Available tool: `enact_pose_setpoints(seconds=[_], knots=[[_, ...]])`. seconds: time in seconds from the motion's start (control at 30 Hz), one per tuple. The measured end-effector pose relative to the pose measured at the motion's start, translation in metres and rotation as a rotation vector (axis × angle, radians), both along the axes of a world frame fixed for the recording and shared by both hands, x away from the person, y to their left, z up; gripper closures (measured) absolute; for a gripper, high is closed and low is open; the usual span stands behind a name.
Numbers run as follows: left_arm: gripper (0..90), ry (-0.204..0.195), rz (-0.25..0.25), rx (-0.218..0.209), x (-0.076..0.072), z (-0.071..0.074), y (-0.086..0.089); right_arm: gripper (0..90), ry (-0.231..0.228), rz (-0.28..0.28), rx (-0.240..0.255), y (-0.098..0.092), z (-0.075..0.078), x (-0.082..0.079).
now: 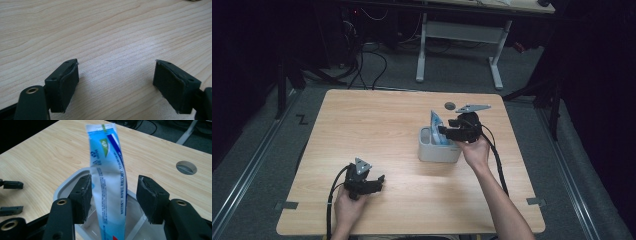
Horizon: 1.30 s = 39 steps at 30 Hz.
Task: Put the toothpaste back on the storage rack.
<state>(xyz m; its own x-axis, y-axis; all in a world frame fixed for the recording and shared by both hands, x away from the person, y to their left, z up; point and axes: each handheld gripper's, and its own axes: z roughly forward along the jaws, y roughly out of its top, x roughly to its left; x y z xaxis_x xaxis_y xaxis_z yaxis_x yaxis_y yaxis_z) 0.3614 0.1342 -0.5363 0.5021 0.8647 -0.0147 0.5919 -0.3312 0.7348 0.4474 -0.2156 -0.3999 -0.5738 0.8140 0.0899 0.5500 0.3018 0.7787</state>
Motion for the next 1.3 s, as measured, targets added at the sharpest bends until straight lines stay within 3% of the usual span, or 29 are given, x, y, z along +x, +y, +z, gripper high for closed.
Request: enact_pose_setpoints(seconds=[0.3,0.4,0.6,1.3], knots=[[21.1,0.000,0.000,-0.001,0.000,0.000,0.000,46.4,-0.025,0.010,-0.003,-0.007,0.008,-0.008],[21.0,0.000,0.001,-0.001,0.000,0.000,0.000,48.8,-0.060,0.000,0.033,-0.016,0.011,-0.014],[21.1,0.000,0.003,-0.001,0.000,0.000,0.000,49.7,-0.038,-0.031,0.044,-0.029,0.008,-0.016],[21.1,0.000,0.005,0.000,0.001,0.000,0.000,49.9,-0.065,-0.115,0.079,-0.073,0.015,-0.036]])
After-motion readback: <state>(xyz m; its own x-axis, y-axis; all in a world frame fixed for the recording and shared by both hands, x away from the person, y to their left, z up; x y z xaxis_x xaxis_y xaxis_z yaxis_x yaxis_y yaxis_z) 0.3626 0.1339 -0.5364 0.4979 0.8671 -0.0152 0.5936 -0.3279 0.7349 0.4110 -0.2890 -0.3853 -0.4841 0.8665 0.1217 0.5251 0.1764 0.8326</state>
